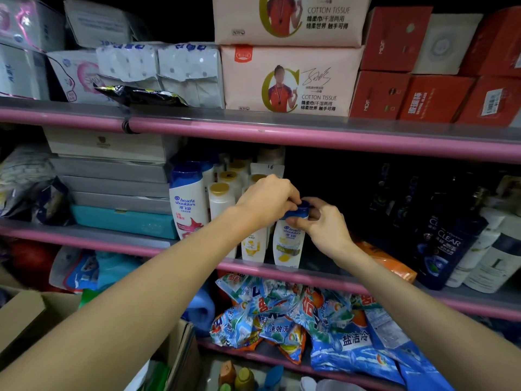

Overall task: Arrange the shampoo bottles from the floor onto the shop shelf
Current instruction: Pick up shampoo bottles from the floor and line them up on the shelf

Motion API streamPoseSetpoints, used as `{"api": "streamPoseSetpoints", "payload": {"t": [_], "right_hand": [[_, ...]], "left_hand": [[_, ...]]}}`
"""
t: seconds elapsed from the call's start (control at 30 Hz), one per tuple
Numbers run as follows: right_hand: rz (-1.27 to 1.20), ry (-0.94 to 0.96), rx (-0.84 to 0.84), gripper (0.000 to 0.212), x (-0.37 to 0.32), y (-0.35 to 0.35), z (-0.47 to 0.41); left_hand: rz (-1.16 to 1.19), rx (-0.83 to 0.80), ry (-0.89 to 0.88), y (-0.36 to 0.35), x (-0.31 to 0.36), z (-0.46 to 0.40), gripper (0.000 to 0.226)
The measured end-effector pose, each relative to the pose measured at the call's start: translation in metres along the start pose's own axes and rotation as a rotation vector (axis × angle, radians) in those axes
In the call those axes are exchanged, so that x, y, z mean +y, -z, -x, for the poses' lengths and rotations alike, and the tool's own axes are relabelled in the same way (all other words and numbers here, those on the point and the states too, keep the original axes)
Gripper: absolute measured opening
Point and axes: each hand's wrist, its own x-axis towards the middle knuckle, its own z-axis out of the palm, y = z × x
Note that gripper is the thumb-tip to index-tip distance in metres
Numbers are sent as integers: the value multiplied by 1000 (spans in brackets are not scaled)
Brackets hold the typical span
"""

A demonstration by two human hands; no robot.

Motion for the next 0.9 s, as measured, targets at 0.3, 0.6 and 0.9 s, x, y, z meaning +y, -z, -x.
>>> {"api": "streamPoseSetpoints", "payload": {"t": [0.3,0.6,0.9], "right_hand": [[22,8,-2,43,1,-4,0],[36,18,21,42,0,-8,1],[57,27,8,46,-4,-7,2]], "left_hand": [[-47,24,1,-1,-1,4,26],[-65,0,0,3,-2,3,26],[-74,6,-11,2,-4,4,25]]}}
